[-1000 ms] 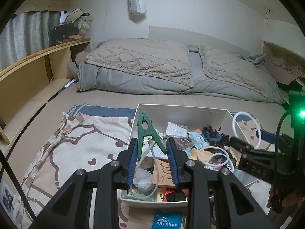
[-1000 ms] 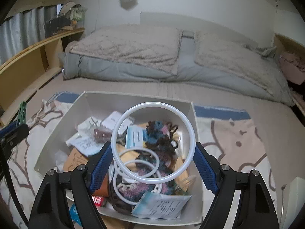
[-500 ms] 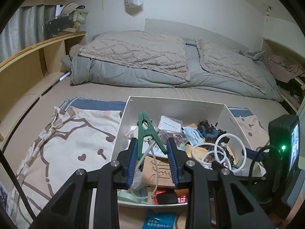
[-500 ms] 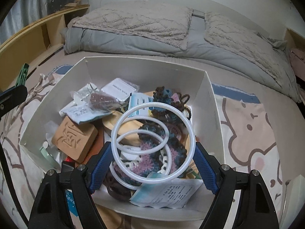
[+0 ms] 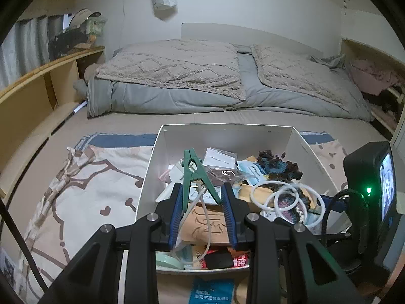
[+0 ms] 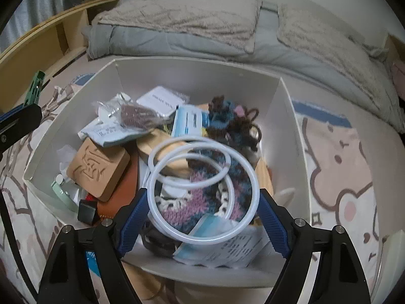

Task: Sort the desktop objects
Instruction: 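Lower the white ring into the box with the right tool while the left tool lowers the clothespin, then open both tools to release the ring and clothespin into the box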

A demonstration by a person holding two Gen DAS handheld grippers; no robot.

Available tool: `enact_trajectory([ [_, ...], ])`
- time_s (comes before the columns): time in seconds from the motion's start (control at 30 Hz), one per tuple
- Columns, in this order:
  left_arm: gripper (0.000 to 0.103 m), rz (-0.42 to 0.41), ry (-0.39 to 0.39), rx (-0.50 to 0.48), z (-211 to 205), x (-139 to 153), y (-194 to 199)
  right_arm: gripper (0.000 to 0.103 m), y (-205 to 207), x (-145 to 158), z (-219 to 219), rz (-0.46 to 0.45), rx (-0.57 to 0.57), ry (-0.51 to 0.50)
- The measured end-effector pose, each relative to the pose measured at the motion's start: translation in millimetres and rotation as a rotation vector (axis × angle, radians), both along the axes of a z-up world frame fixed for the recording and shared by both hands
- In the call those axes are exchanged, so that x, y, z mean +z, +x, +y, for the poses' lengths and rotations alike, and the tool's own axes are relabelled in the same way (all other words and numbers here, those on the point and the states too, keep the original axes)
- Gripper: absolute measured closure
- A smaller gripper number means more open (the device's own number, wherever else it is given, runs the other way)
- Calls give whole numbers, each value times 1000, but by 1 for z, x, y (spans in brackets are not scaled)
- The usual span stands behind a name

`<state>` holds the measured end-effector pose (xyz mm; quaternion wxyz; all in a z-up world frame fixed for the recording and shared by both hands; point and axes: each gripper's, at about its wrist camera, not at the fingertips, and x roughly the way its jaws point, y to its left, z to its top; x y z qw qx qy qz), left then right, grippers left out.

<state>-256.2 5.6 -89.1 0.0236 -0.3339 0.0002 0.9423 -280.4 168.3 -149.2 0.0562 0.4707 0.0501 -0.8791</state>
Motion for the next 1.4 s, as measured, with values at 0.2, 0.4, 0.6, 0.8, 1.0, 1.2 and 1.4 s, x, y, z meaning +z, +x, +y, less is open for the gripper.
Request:
enact_trajectory([
  [0.2, 73, -15, 6, 12, -1, -5, -4, 8, 6, 2, 1, 25, 10, 27],
  [0.4, 73, -14, -38, 2, 3, -11, -10, 8, 4, 5, 11, 25, -27, -1],
  [0.6, 73, -58, -23, 5, 1, -25, -20, 8, 3, 7, 15, 35, -36, -2],
  [0.8, 73, -112, 47, 36, -6, -38, -27, 8, 3, 6, 15, 35, -34, -7],
  [1.0, 73, -86, 37, 70, -10, -38, -24, 8, 4, 7, 13, 37, -21, -5],
  [1.2, 37, -40, 14, 80, -7, -34, -19, 8, 6, 9, 11, 45, -24, -18],
  [1.4, 37, -44, -4, 57, 0, -34, -16, 8, 10, 12, 10, 77, -26, -13],
])
